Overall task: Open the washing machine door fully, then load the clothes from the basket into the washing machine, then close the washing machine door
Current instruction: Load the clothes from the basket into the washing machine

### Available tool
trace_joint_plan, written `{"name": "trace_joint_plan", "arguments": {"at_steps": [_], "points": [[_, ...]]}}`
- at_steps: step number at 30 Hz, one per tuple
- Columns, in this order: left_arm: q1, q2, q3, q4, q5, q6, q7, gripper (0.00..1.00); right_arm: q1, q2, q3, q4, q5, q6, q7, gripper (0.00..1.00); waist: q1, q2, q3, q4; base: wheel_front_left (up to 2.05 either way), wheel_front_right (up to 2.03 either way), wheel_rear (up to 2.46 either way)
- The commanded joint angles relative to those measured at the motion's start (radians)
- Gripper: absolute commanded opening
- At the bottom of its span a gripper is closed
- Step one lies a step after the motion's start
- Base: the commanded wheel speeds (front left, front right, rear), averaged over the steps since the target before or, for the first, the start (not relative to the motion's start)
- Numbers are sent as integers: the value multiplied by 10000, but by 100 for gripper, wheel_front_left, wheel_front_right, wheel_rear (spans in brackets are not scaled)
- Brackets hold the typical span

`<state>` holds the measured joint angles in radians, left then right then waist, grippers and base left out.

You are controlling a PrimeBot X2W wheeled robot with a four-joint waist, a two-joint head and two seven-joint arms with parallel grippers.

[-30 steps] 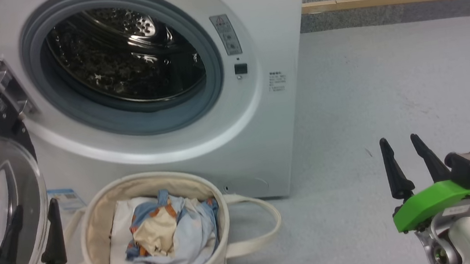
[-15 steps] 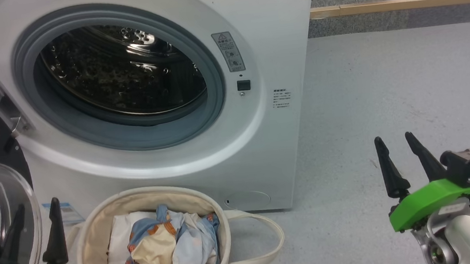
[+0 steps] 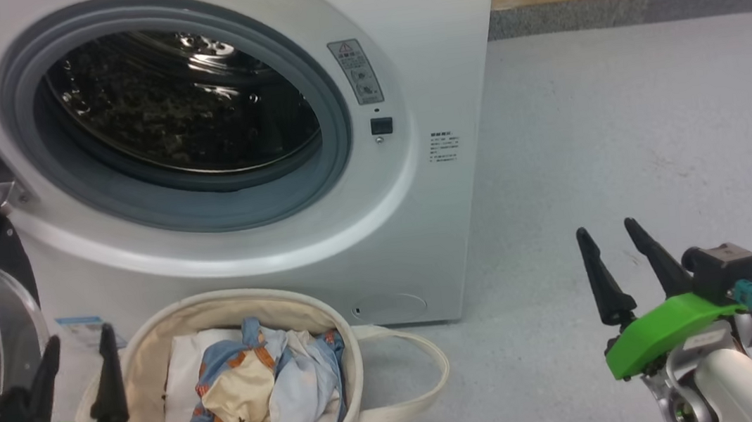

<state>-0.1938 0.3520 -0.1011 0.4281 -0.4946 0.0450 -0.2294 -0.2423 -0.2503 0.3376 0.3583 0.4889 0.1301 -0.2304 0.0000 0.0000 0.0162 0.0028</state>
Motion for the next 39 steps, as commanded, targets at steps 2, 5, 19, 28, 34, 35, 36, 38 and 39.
{"name": "trace_joint_plan", "arguments": {"at_steps": [2, 5, 19, 28, 34, 35, 36, 38, 39], "points": [[-742, 199, 252, -187, 81, -35, -96, 100, -514, 5, 193, -360, 60, 6, -111, 100, 0, 0, 143, -56, 0, 0, 0], [-928, 71, 186, -128, 41, -263, -183, 100, -590, 5, 274, -378, 53, 6, -137, 100, 0, 0, 283, -92, 0, 0, 0], [-1971, -587, -367, 1704, 503, -1165, -319, 100, -1079, -57, 330, -552, -70, 6, -218, 100, 0, 0, 1443, -195, 0, 0, 0], [-3195, -980, -582, 4074, 387, -1499, -321, 100, -1629, -144, 368, -785, -282, 6, -169, 100, 0, 0, 2408, -362, 0, 0, 0], [-3959, -1139, -975, 5355, 582, -1669, -322, 100, -2040, -169, 385, -975, -440, 6, -63, 100, 0, 0, 3213, -396, 0, 0, 0], [-4111, -1162, -1047, 5593, 592, -1687, -322, 100, -2115, -162, 388, -1024, -475, 6, -42, 100, 0, 0, 3372, -407, 0, 0, 0], [-4269, -1185, -1097, 5814, 589, -1701, -322, 100, -2194, -156, 393, -1077, -513, 6, -25, 100, 0, 0, 3530, -420, 0, 0, 0], [-4567, -1245, -1196, 6187, 582, -1722, -322, 100, -2344, -156, 386, -1172, -595, 6, 7, 100, 0, 0, 3818, -446, 0, 0, 0], [-4690, -1276, -1258, 6356, 586, -1730, -322, 100, -2410, -156, 371, -1210, -634, 6, 21, 100, 0, 0, 3943, -463, 0, 0, 0]]}}
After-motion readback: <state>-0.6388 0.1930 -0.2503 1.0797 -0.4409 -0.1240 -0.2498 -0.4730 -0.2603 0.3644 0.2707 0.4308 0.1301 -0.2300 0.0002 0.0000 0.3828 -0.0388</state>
